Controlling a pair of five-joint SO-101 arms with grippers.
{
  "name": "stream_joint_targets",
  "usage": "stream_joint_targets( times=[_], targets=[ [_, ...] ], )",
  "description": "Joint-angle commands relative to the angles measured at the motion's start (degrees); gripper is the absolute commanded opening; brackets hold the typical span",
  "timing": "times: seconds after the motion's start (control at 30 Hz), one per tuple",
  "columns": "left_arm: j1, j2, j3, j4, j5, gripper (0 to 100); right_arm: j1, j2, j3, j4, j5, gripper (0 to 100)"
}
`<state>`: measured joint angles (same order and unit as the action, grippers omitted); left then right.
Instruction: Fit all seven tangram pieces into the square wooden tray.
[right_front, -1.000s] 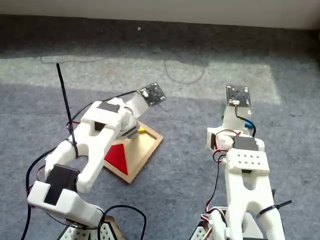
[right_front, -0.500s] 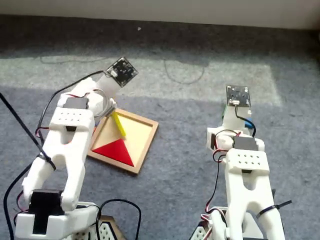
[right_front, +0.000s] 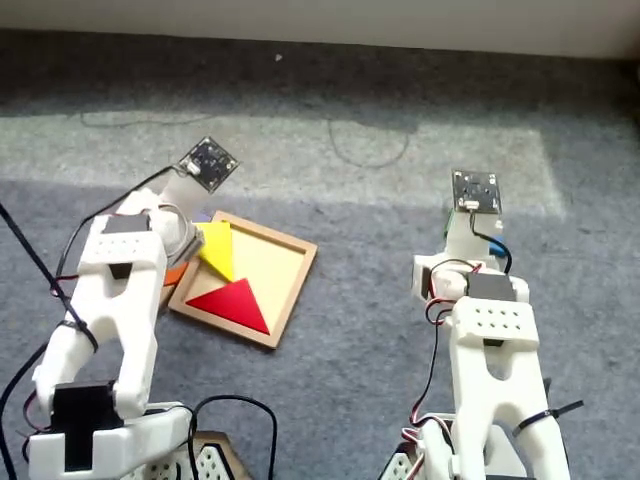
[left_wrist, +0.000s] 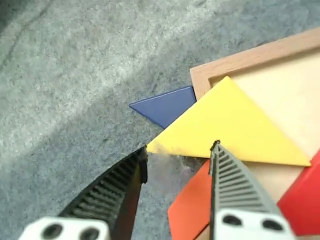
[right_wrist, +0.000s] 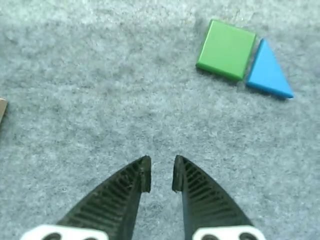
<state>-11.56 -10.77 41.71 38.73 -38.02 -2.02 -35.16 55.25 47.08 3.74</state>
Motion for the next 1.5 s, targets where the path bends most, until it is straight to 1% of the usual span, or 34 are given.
stream_joint_targets(
  times=[0.0, 0.07, 0.17, 0.23, 0.37, 0.57, 0.7, 0.97, 1.07, 1.2, 1.33, 1.47],
  targets=[
    [0.4, -2.42, -0.22, -0.97, 0.26, 20, 0.31, -1.54, -0.22, -1.36, 0.0, 8.0],
    [-0.84, -2.68, -0.92, -1.23, 0.53, 21, 0.31, -1.54, -0.22, -1.36, 0.0, 8.0],
    [-2.86, -4.26, -3.12, -1.41, 6.51, 21, 0.31, -1.54, -0.22, -1.36, 0.0, 8.0],
    [-4.26, -5.32, -4.62, -1.41, 9.05, 21, 0.31, -1.54, -0.22, -1.36, 0.0, 8.0],
    [-7.08, -5.93, -6.11, -1.41, 9.85, 21, 0.31, -1.54, -0.22, -1.36, 0.0, 8.0],
    [-10.24, -5.76, -4.7, -1.49, 9.67, 21, 0.31, -1.54, -0.22, -1.36, 0.0, 8.0],
    [-10.33, -5.76, -1.54, -3.16, 9.58, 21, 0.31, -1.54, -0.22, -1.36, 0.0, 8.0],
    [-10.51, -5.67, 9.01, -15.74, 9.85, 21, 0.31, -1.54, -0.22, -1.36, 0.0, 8.0],
    [-10.15, -5.14, 11.12, -18.02, 9.93, 21, 0.31, -1.54, -0.22, -1.36, 0.0, 8.0],
    [-9.01, 0.84, 9.1, -19.52, 10.11, 21, 0.31, -1.54, -0.22, -1.36, 0.0, 8.0],
    [-9.01, 8.57, 2.77, -20.4, 16.44, 21, 0.31, -1.54, -0.22, -1.36, 0.0, 8.0],
    [-7.34, 12.62, -2.95, -20.22, 19.52, 21, 0.31, -1.45, -0.22, -1.36, 0.0, 8.0]
  ],
)
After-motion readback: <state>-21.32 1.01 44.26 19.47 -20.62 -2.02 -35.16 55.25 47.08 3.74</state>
